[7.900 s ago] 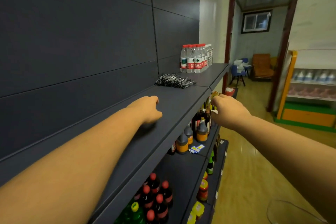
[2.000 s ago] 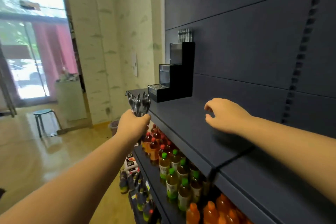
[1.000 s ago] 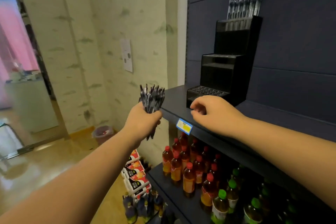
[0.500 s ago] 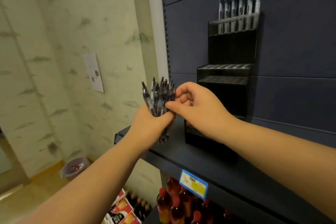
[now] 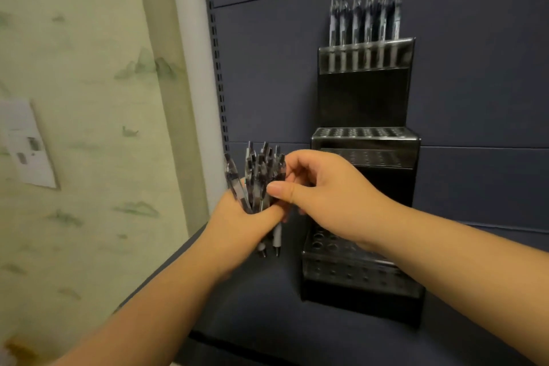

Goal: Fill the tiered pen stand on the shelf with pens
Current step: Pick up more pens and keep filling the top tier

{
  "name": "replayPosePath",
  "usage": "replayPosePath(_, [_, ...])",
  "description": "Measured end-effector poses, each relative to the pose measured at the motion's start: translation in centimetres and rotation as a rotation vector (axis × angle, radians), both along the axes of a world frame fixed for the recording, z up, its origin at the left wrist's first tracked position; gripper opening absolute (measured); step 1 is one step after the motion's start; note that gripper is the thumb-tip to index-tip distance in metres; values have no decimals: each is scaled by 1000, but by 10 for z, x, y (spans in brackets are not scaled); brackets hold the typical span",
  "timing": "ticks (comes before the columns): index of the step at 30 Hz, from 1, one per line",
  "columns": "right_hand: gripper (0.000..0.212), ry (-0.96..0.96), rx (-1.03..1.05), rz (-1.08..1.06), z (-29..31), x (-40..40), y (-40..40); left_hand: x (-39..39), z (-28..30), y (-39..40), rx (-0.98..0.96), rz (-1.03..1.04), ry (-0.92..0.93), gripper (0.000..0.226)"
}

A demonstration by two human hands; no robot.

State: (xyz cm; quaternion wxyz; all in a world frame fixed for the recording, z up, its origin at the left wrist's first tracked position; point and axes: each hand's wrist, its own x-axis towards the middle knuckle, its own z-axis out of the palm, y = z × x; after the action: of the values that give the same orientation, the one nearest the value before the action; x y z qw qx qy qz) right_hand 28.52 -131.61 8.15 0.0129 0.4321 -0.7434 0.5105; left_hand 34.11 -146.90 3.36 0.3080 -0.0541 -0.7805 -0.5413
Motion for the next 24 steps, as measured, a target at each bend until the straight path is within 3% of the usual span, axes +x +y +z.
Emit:
replayPosePath(2, [19,7,-28,-39,1,-3,-10,-10,1,-11,53,-69,7,4])
replayPosePath(4, [11,-45,-105,-53,1,-4,-18,-19,2,-22,108,-156,22,19])
replayPosePath(8, [27,-83,-60,-113,-3,-6,-29,-32,-3,-42,195,-323,-8,23])
replayPosePath(12, [7,-113,-17,-201,-8,-5,-35,-44,-9,-54,179,-410,-64,13])
replayPosePath(18, [9,-181,-131,-204,-4,2,-30,-56,-8,-56,216,-587,-99,27])
replayPosePath(24, [8,-106,-244,-264,13,5,-26,-56,-4,-50,202,-625,-107,31])
